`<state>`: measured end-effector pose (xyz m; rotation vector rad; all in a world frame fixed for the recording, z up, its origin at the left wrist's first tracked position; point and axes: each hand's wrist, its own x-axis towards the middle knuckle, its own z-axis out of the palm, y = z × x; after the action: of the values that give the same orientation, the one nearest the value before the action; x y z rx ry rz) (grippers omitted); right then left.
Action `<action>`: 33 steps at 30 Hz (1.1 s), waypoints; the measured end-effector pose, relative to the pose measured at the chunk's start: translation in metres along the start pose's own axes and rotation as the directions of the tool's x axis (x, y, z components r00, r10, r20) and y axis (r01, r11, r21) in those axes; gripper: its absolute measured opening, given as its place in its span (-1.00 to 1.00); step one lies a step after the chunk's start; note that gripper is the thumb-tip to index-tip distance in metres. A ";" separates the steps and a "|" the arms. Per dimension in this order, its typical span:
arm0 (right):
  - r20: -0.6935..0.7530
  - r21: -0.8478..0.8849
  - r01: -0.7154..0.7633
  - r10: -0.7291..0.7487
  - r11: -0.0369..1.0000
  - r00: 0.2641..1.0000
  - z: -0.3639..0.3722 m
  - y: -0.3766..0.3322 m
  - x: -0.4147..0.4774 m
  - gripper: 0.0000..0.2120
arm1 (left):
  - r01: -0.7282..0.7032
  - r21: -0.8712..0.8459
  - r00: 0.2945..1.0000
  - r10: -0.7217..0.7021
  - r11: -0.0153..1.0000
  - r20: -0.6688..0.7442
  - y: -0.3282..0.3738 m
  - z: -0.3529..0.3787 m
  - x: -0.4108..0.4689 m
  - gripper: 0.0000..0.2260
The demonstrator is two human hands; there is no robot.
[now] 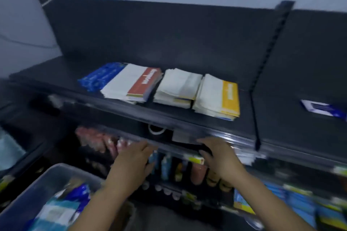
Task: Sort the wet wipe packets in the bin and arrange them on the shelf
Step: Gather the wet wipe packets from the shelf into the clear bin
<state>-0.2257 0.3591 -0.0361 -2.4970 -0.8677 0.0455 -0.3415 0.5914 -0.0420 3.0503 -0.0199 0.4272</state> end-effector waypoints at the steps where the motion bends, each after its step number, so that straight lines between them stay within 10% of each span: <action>1: -0.033 0.003 -0.028 0.028 1.000 0.999 -0.012 0.014 -0.007 -0.68 | -0.024 0.000 1.000 0.024 1.000 -0.003 0.015 0.000 0.012 -0.56; 18: -0.281 -0.043 -0.382 0.355 0.923 0.891 -0.217 0.318 -0.166 -0.64 | -0.472 -0.113 0.882 0.466 0.874 -0.075 0.374 0.066 0.207 -0.54; 33: -0.324 -0.102 -0.779 0.720 0.618 0.614 -0.286 0.473 -0.221 -0.26 | -0.602 -0.282 0.756 0.647 0.747 0.099 0.549 0.118 0.344 -0.49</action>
<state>-0.0767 -0.2167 -0.0309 -2.8233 0.3776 -0.0993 0.0097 0.0346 -0.0285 2.7466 -1.0586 0.1292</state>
